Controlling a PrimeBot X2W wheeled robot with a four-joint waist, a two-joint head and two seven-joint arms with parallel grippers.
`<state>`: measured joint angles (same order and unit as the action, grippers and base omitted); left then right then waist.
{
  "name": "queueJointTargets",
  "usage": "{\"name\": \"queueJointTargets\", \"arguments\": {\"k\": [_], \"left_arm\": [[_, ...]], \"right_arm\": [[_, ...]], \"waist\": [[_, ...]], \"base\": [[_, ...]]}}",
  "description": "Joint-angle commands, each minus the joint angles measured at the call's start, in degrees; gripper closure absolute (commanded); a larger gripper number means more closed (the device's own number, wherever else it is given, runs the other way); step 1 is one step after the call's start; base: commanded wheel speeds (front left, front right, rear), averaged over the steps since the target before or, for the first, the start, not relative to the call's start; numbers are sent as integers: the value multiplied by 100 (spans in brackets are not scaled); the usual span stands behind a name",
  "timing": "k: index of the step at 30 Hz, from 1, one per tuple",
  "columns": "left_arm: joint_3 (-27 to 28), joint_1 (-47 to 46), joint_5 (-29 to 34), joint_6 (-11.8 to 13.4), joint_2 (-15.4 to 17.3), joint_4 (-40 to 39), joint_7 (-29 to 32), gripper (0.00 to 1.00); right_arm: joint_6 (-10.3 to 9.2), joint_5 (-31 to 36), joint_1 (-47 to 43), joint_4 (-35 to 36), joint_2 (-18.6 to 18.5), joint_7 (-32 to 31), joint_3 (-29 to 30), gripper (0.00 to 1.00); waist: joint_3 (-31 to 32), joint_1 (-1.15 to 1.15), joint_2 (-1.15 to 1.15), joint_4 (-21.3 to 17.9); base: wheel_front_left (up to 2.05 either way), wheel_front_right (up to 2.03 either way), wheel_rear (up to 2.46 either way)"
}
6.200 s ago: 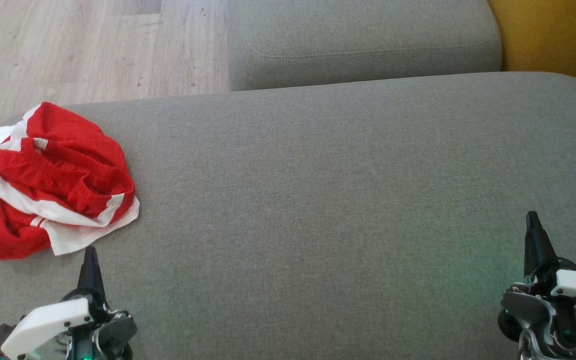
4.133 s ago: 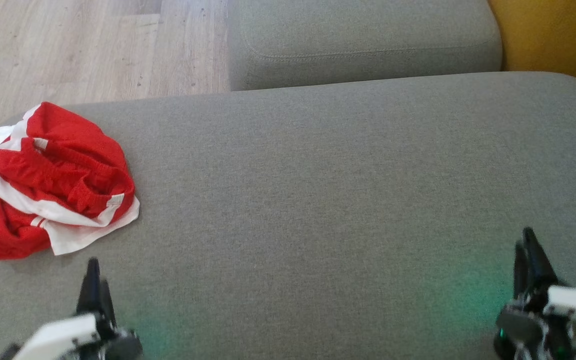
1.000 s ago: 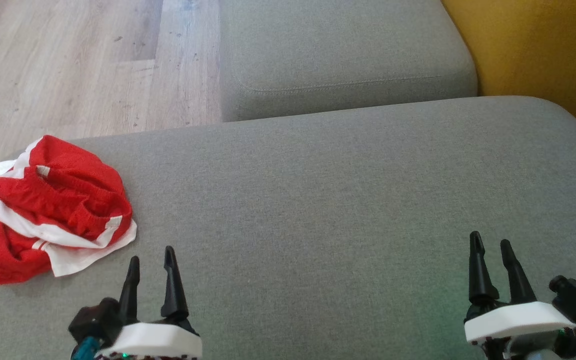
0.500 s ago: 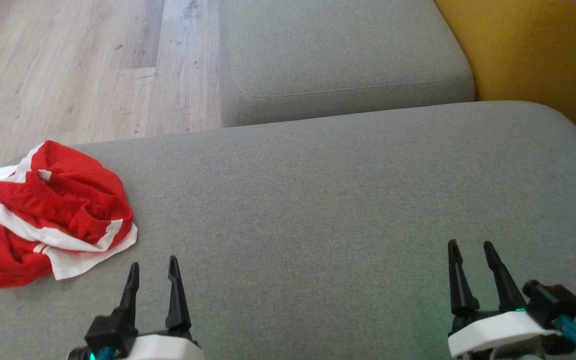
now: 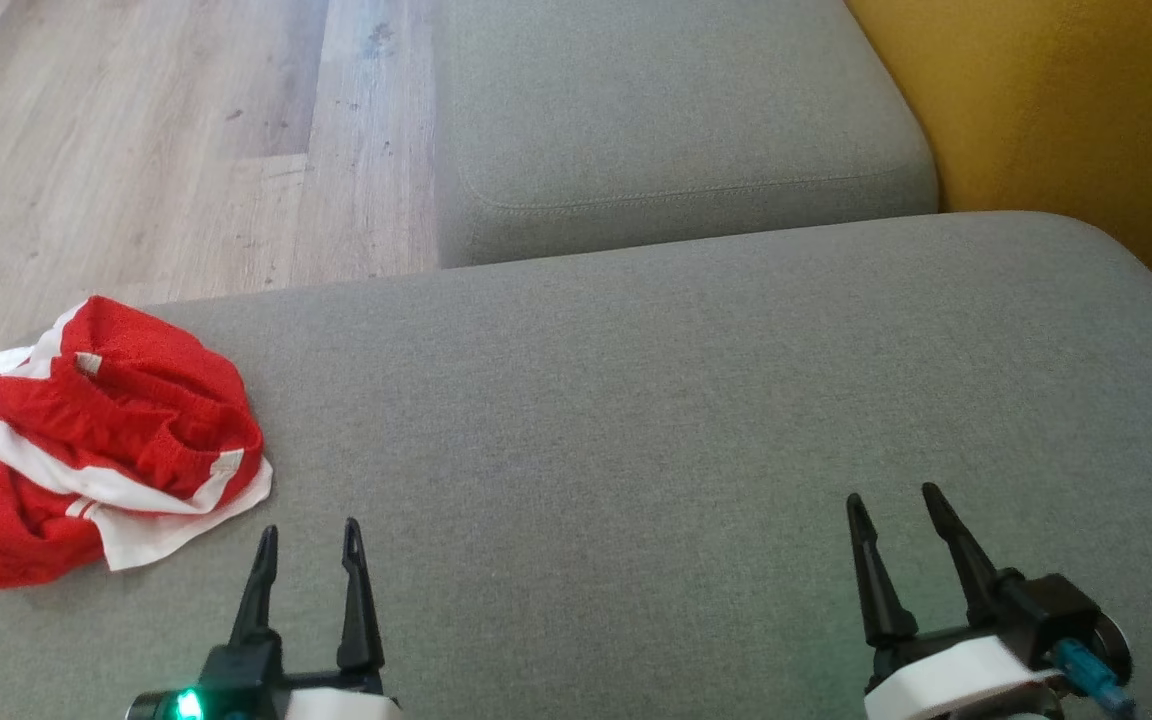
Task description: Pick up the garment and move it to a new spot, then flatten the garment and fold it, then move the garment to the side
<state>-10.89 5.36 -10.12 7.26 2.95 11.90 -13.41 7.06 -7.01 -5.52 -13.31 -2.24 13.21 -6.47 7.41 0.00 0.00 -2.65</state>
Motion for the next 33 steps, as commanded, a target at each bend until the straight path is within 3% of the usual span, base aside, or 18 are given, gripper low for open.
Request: {"name": "queueJointTargets", "arguments": {"k": [1, 11, 22, 29, 33], "left_arm": [[130, -153, 215, 55, -7, -200, -110, 0], [47, -110, 415, 60, -6, -97, -159, 0], [-4, -60, 359, -150, -7, -136, -159, 0], [-58, -63, 340, -284, -7, -94, -159, 0], [1, -74, 415, -307, -7, -67, -159, 0]], "right_arm": [[41, 197, 140, 202, -62, 130, -189, 0], [43, 369, 76, 58, -64, 179, -200, 0], [43, 434, 43, -44, -64, 179, -129, 0], [43, 462, -48, -29, -64, 179, -35, 0], [43, 528, -30, 33, -64, 179, 110, 0]], "waist": [[21, 0, 0, -8], [85, 0, 0, -20], [102, 0, 0, 58], [65, 0, 0, 390], [-26, 0, 0, 766]], "base": [[0, 0, 0], [0, 0, 0], [0, 0, 0], [0, 0, 0], [0, 0, 0]]}}
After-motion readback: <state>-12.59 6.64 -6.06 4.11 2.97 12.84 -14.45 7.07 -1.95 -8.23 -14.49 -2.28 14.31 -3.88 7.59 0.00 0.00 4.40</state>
